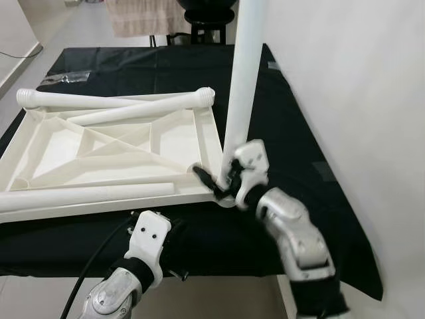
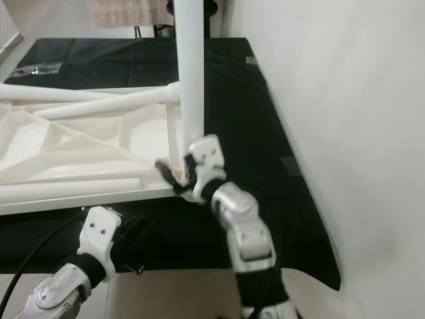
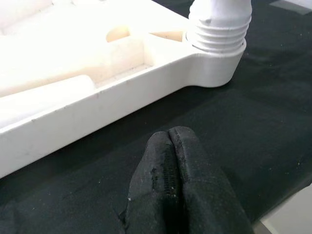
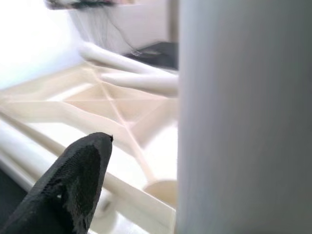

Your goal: Building children table

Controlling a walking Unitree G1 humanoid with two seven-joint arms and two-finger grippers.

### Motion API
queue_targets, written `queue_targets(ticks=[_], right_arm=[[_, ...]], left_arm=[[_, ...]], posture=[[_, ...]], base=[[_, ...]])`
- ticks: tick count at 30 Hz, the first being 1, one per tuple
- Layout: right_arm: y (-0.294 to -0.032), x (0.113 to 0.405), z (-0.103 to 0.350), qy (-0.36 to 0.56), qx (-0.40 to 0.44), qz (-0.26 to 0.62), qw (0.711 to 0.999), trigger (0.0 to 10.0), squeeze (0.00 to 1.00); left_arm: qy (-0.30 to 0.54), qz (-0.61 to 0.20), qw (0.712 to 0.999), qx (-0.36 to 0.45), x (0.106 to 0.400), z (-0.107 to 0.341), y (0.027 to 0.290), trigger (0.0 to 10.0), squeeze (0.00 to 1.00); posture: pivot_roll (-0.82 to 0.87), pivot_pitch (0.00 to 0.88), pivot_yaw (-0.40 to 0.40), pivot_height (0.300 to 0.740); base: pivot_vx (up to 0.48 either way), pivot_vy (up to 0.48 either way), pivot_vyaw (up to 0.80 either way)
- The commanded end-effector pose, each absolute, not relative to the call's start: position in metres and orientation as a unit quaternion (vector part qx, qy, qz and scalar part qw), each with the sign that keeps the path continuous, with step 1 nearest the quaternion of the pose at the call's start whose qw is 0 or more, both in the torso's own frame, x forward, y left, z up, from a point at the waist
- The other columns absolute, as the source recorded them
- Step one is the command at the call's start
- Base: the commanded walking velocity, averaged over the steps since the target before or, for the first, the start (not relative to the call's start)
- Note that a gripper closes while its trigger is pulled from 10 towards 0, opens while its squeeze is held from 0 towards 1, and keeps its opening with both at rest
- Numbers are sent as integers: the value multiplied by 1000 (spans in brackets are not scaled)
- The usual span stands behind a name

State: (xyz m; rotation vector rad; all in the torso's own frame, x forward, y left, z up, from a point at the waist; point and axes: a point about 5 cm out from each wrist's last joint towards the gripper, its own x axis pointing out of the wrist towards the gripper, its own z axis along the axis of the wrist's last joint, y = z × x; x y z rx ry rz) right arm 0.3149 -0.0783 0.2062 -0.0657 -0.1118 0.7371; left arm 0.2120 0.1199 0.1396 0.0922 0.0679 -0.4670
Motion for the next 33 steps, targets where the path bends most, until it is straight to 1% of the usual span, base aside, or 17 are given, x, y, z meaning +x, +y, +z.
queue_targets(ticks=[1,6,7,10,11,12,14,15,24,25,27,28,29,30,31,32,33], right_arm=[[-78,319,200,-42,-52,442,895,10000,0],[-80,322,201,-40,-61,459,886,10000,0],[-83,329,202,-36,-58,478,876,10000,0],[-86,338,204,-30,-54,496,866,10000,0],[-88,345,204,-21,-49,513,857,8510,0],[-90,351,204,-13,-42,534,844,4157,0],[-92,354,203,-9,-38,546,837,4157,0],[-94,360,200,2,-33,538,842,0,0],[-107,370,192,23,-40,511,859,0,0],[-113,370,186,37,-60,495,866,0,0],[-131,369,167,83,-98,433,892,0,0],[-137,370,161,97,-107,416,898,0,0],[-145,367,147,135,-100,351,921,0,0],[-145,367,147,135,-100,351,921,0,0],[-151,365,136,161,-96,305,934,0,0],[-151,365,136,161,-96,305,934,0,0],[-149,355,125,165,-66,190,966,0,0]], left_arm=[[37,-231,971,45,214,134,119,10000,0],[36,-231,971,44,215,133,119,10000,0],[35,-231,971,44,216,132,118,10000,0],[33,-232,971,45,218,131,118,10000,0],[33,-231,972,38,220,130,117,10000,0],[31,-231,972,32,221,129,117,10000,0],[30,-232,972,28,222,129,117,10000,0],[29,-231,972,28,222,129,117,10000,0],[28,-225,973,36,219,126,119,10000,0],[24,-218,975,34,219,127,121,10000,0],[10,-207,978,27,218,130,123,10000,0],[5,-204,979,27,218,131,123,10000,0],[-5,-201,979,33,217,133,124,10000,0],[-5,-201,979,33,217,133,124,10000,0],[-12,-198,979,37,217,134,125,10000,0],[-12,-198,979,37,217,134,125,10000,0],[-20,-196,980,39,215,136,126,10000,0]], posture=[[82,79,-43,740],[82,79,-43,740],[94,63,-54,740],[102,52,-59,740],[106,48,-61,740],[108,39,-64,740],[108,39,-64,740],[114,31,-67,740],[110,26,-68,740],[102,27,-73,740],[102,27,-73,740],[102,27,-73,740],[95,25,-81,740],[95,25,-81,740],[94,26,-83,740],[94,26,-83,740],[77,24,-84,740]], base=[[0,0,0],[0,0,0],[0,0,0],[0,0,0],[0,0,0],[0,0,0],[0,0,0],[0,0,0],[0,0,0],[0,0,0],[0,0,0],[0,0,0],[0,0,0],[0,0,0],[0,0,0],[0,0,0],[0,0,0]])
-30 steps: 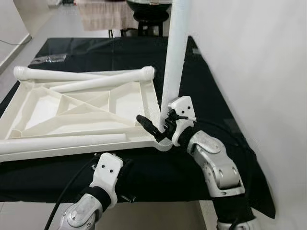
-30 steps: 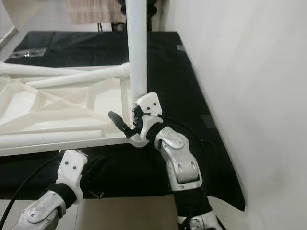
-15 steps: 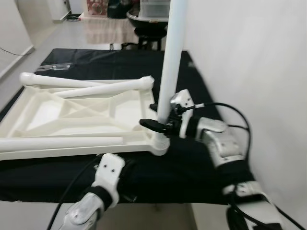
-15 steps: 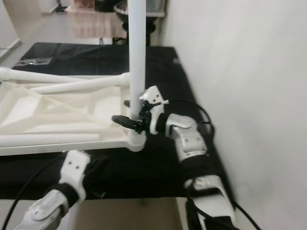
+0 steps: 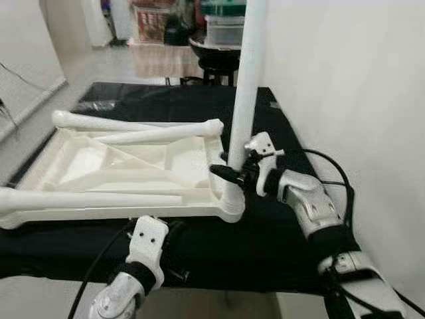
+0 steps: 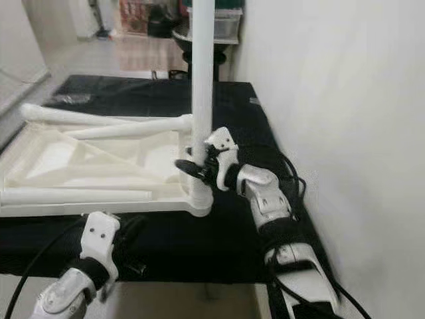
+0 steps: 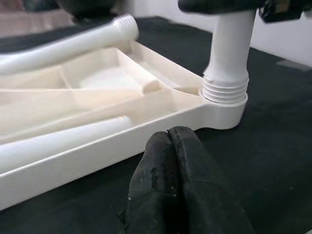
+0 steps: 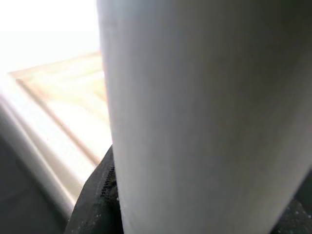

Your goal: Building children table

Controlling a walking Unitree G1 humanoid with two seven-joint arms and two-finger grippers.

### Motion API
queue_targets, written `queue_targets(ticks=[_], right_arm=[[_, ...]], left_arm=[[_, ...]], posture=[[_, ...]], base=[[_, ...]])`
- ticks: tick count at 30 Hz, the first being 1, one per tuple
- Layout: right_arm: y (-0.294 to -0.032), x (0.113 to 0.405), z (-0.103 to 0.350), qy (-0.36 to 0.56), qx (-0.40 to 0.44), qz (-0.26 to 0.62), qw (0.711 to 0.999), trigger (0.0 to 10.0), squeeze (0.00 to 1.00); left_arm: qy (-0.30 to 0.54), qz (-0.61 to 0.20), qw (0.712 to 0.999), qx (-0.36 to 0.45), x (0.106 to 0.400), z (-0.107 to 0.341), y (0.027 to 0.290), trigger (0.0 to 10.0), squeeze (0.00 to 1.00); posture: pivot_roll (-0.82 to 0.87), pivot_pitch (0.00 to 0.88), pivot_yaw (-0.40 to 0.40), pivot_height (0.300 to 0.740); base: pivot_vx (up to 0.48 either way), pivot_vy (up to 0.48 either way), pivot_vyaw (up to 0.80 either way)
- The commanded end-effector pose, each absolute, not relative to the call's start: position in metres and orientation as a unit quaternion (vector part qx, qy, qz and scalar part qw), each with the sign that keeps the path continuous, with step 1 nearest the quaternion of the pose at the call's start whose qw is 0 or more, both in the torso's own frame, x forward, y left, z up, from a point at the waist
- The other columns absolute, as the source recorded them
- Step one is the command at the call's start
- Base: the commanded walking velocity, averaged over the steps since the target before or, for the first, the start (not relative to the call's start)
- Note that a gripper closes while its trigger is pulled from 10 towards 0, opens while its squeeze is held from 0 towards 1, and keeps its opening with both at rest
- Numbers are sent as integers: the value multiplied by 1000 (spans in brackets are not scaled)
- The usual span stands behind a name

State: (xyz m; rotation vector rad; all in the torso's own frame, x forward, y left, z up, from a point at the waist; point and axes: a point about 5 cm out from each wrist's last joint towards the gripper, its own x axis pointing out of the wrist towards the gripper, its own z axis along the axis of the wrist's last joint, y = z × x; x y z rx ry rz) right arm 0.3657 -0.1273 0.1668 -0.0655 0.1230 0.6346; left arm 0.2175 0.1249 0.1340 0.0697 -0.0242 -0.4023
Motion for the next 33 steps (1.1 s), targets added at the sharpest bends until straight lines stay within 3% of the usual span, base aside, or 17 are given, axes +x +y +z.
queue_targets(ticks=[1,2,3,5,6,11,12,14,15,20,21,22,26,27,29,33], right_arm=[[-149,355,125,165,-66,190,966,0,0],[-133,321,106,183,-7,80,980,0,0],[-133,321,106,183,-7,80,980,0,0],[-103,295,101,186,9,116,976,0,0],[-93,290,103,180,-2,144,973,0,0],[-92,304,110,156,-24,150,976,0,0],[-95,313,113,152,-22,142,978,10000,0],[-95,320,118,142,-17,153,978,10000,0],[-93,327,125,128,-11,187,974,10000,1000],[-90,337,142,99,-29,288,952,10000,1000],[-91,340,146,88,-32,315,944,10000,655],[-92,340,152,81,-33,333,939,10000,0],[-94,340,161,69,-32,371,925,10000,0],[-100,341,172,50,-33,433,899,10000,0],[-106,344,178,40,-39,464,884,10000,0],[-113,353,184,36,-25,490,871,10000,0]], left_arm=[[-20,-196,980,39,215,136,126,10000,0],[-26,-201,979,36,214,136,127,10000,0],[-26,-201,979,36,214,136,127,10000,0],[-22,-215,976,22,215,135,126,10000,0],[-20,-221,975,14,216,134,125,10000,0],[-22,-253,967,-3,219,133,119,10000,0],[-25,-264,964,-17,221,134,118,10000,0],[-28,-270,962,-31,223,134,116,10000,0],[-35,-280,958,-44,224,134,113,10000,0],[-32,-312,949,-46,222,129,105,10000,0],[-29,-315,947,-56,223,129,105,10000,0],[-28,-318,945,-63,224,128,105,10000,0],[-27,-320,944,-68,225,128,105,10000,0],[-24,-328,942,-62,222,126,104,10000,0],[-18,-336,940,-60,218,124,103,10000,0],[-15,-342,938,-60,216,121,102,10000,0]], posture=[[77,24,-84,740],[58,20,-62,740],[58,20,-62,740],[30,3,-35,740],[30,3,-35,740],[44,0,-40,740],[46,0,-35,740],[49,0,-34,740],[51,0,-32,740],[54,0,-34,740],[53,0,-34,740],[55,0,-34,740],[57,0,-31,740],[61,0,-31,740],[69,0,-35,740],[84,0,-47,740]], base=[[0,0,0],[0,0,0],[0,0,0],[0,0,0],[0,0,0],[0,0,0],[0,0,0],[0,0,0],[0,0,0],[0,0,0],[0,0,0],[0,0,0],[0,0,0],[0,0,0],[0,0,0],[0,0,0]])
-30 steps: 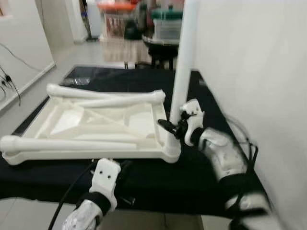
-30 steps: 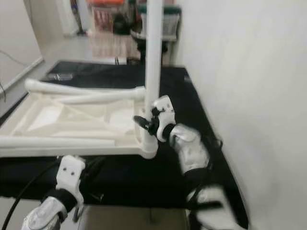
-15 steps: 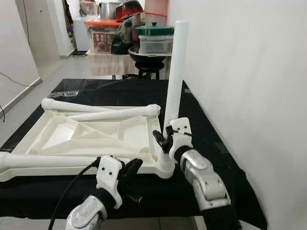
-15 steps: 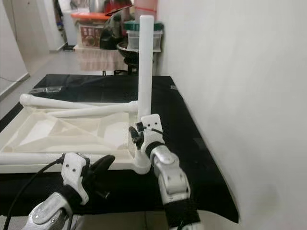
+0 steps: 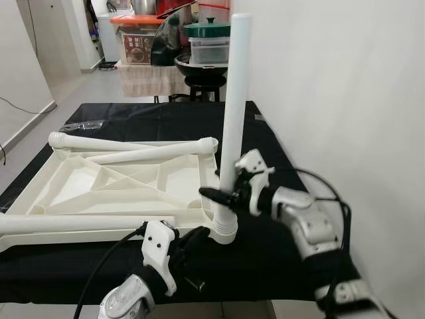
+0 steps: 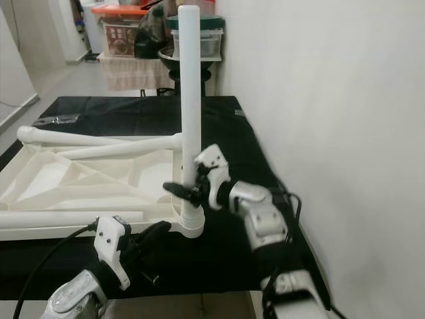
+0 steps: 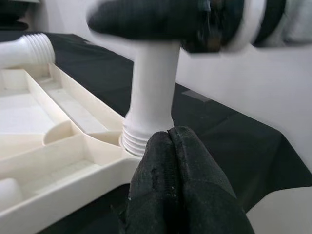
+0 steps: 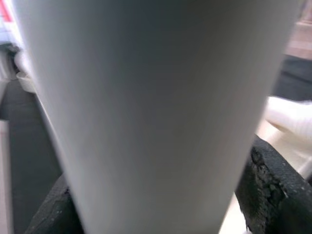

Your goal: Building children table

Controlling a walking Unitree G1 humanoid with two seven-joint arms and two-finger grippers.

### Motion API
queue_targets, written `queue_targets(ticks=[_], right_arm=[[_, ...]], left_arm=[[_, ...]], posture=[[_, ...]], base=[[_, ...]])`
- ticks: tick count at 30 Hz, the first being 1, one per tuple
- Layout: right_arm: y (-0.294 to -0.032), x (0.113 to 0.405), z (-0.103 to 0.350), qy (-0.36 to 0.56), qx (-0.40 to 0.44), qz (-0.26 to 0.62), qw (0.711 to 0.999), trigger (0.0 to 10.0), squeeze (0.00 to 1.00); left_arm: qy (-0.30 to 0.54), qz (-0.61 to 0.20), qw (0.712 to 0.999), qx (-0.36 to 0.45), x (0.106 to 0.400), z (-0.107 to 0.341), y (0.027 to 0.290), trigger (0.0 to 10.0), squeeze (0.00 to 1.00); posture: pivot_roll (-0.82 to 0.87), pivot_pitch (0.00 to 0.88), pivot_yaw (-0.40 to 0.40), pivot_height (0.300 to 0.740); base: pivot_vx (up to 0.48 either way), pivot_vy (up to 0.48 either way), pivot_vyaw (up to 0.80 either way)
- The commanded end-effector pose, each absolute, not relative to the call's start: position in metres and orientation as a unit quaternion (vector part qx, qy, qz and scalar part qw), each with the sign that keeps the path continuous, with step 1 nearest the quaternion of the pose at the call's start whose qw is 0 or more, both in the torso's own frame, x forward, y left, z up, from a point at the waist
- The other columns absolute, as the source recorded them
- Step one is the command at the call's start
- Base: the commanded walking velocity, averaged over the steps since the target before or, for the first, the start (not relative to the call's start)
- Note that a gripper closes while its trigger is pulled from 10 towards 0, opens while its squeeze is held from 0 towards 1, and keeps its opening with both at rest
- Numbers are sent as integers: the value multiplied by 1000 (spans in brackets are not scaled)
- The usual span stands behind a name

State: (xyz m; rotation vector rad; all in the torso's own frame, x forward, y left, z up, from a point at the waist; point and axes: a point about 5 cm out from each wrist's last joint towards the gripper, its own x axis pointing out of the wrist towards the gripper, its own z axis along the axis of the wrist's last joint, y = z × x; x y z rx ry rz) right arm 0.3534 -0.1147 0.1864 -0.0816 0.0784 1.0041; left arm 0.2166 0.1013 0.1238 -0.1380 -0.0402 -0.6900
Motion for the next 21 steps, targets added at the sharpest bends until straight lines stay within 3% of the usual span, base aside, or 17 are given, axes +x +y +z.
queue_targets(ticks=[1,3,4,5,6,12,21], right_arm=[[-114,355,184,37,-20,496,867,10000,0],[-116,358,185,43,-13,534,844,9843,0],[-118,359,185,46,-13,546,836,1922,0],[-118,359,185,46,-13,546,836,1922,0],[-119,361,185,47,-11,554,831,0,0],[-122,362,185,52,0,569,821,0,0],[-132,361,174,50,-1,538,842,0,0]], left_arm=[[-15,-343,937,-59,215,121,102,10000,0],[-15,-342,938,-63,216,119,102,10000,0],[-13,-341,938,-67,218,118,102,10000,0],[-13,-341,938,-67,218,118,102,10000,0],[-8,-341,937,-72,219,116,101,10000,0],[-4,-347,935,-78,222,115,99,10000,0],[2,-353,932,-85,226,113,96,10000,0]], posture=[[84,0,-47,740],[95,0,-57,740],[97,0,-59,740],[97,0,-59,740],[97,0,-59,740],[100,0,-64,740],[77,0,-67,740]], base=[[0,0,0],[0,0,0],[0,0,0],[0,0,0],[0,0,0],[0,0,0],[0,0,0]])
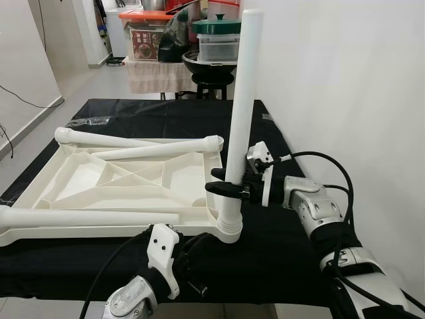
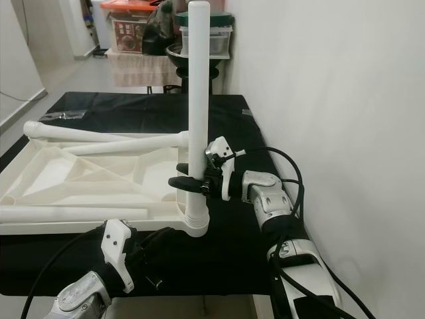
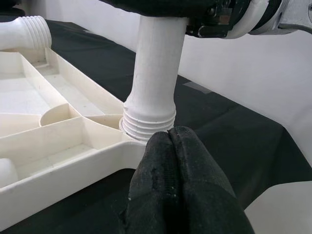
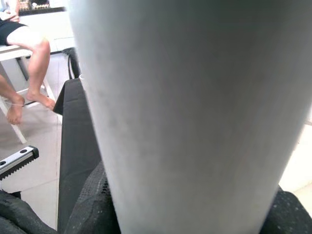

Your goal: Building children table

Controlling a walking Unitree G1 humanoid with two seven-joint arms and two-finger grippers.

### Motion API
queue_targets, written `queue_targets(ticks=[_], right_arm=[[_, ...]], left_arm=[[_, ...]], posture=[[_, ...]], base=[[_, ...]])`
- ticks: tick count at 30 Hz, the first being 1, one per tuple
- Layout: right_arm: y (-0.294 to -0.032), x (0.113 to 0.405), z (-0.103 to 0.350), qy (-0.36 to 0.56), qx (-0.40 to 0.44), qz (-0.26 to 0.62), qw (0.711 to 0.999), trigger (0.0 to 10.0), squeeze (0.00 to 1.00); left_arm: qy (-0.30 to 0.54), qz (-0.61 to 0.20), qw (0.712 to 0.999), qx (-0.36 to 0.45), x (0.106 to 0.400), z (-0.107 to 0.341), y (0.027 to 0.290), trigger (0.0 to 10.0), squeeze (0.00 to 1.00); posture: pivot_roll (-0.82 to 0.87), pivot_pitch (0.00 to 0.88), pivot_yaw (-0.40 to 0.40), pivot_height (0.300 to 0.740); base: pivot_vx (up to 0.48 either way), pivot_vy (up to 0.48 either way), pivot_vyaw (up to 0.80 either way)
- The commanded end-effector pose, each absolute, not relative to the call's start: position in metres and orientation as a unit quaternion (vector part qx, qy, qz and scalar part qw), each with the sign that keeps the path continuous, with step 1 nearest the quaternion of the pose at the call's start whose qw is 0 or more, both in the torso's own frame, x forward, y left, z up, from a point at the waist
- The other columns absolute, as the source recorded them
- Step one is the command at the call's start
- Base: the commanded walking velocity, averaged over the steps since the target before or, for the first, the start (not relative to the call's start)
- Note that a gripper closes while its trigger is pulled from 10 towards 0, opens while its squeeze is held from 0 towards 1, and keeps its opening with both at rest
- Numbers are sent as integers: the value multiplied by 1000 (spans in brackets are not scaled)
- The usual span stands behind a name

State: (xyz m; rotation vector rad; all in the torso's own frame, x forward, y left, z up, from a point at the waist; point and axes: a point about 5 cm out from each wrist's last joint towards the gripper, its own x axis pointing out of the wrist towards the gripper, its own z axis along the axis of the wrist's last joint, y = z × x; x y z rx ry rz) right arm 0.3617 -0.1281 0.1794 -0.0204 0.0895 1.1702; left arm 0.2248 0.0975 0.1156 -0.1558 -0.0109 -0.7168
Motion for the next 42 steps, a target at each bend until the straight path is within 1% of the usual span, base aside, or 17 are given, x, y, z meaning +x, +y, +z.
queue_targets(ticks=[1,5,6,8,18,19,20,21,22,23,25,26,27,28,36,41,42], right_arm=[[-133,358,168,49,0,515,856,0,0],[-126,351,145,68,-31,408,910,0,0],[-122,349,138,60,-6,289,955,0,0],[-110,331,117,88,4,220,972,0,0],[-107,331,116,87,25,175,980,0,0],[-107,331,116,92,19,171,981,3961,0],[-107,331,116,92,19,171,981,3961,0],[-106,331,119,87,27,177,980,10000,0],[-106,331,119,87,27,177,980,10000,0],[-103,331,123,81,36,197,976,10000,1000],[-97,330,136,60,37,268,961,10000,1000],[-95,331,143,49,37,310,949,10000,588],[-95,331,143,49,37,310,949,10000,588],[-97,333,154,29,31,370,928,10000,0],[-114,343,174,18,-15,533,846,10000,0],[-120,352,177,30,-18,553,832,10000,0],[-122,356,178,32,-16,549,835,3961,0]], left_arm=[[4,-353,932,-86,227,113,95,10000,0],[6,-355,931,-81,228,113,94,10000,0],[5,-355,932,-80,229,113,95,10000,0],[4,-354,932,-79,230,114,96,10000,0],[4,-355,931,-79,239,117,97,10000,0],[3,-356,931,-80,239,117,96,10000,0],[3,-356,931,-80,239,117,96,10000,0],[3,-355,931,-80,240,117,96,10000,0],[3,-355,931,-80,240,117,96,10000,0],[3,-355,931,-80,241,118,96,10000,0],[3,-355,931,-81,241,117,95,10000,0],[4,-356,931,-82,242,117,94,10000,0],[4,-356,931,-82,242,117,94,10000,0],[5,-358,930,-83,243,117,93,10000,0],[8,-360,929,-84,247,115,91,10000,0],[9,-360,929,-82,248,114,90,10000,0],[9,-360,929,-82,248,114,90,10000,0]], posture=[[72,0,-63,740],[66,0,-57,740],[47,0,-49,740],[35,0,-43,740],[23,0,-16,740],[25,0,-14,740],[25,0,-14,740],[29,0,-16,740],[29,0,-16,740],[35,0,-20,740],[39,0,-24,740],[42,0,-26,740],[42,0,-26,740],[45,0,-28,740],[58,0,-40,740],[66,0,-47,740],[69,0,-50,740]], base=[[0,0,0],[0,0,0],[0,0,0],[0,0,0],[0,0,0],[0,0,0],[0,0,0],[0,0,0],[0,0,0],[0,0,0],[0,0,0],[0,0,0],[0,0,0],[0,0,0],[0,0,0],[0,0,0],[0,0,0]])
